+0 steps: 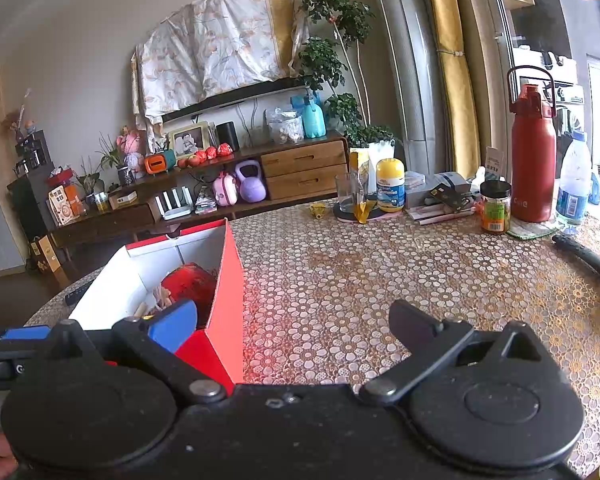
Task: Organize snacks
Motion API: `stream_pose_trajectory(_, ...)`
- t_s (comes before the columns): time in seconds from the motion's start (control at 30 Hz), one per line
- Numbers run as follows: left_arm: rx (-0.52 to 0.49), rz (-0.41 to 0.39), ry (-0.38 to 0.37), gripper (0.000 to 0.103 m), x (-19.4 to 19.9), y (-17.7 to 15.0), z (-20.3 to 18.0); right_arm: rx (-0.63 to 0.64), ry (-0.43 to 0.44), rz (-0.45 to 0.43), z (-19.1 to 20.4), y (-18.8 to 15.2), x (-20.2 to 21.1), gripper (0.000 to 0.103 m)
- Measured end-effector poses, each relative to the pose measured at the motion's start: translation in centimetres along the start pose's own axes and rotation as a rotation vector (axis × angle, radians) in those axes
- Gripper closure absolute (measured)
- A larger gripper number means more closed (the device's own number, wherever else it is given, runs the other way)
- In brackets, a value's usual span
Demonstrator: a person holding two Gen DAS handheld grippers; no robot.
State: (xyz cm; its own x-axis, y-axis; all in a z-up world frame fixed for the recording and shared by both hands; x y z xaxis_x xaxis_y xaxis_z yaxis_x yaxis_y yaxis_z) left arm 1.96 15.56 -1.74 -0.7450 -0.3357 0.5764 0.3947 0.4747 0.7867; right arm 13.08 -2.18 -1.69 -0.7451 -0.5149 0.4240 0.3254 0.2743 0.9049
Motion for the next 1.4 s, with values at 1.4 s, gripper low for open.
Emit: stream_pose_trajectory(1.4,-0.006,0.001,0.004,0.0,0.05,-0.03,0.07,-0.005,-0.002,-0.001,-0.04,-0.37,0.12,0.0)
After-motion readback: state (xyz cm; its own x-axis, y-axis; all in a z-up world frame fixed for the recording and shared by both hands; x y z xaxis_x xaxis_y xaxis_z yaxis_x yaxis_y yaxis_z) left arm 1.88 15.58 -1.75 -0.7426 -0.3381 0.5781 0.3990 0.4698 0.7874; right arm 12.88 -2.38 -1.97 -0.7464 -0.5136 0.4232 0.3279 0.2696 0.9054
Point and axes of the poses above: each gripper's, at about its wrist camera, not at the fingertips, and x roughly against the way its jaws point, z to its left, y to its top, the point moved 10 cm from there along -x, roughly the way its jaws point, and after that the axes turned 15 degrees about x, right-handed, at the moved point
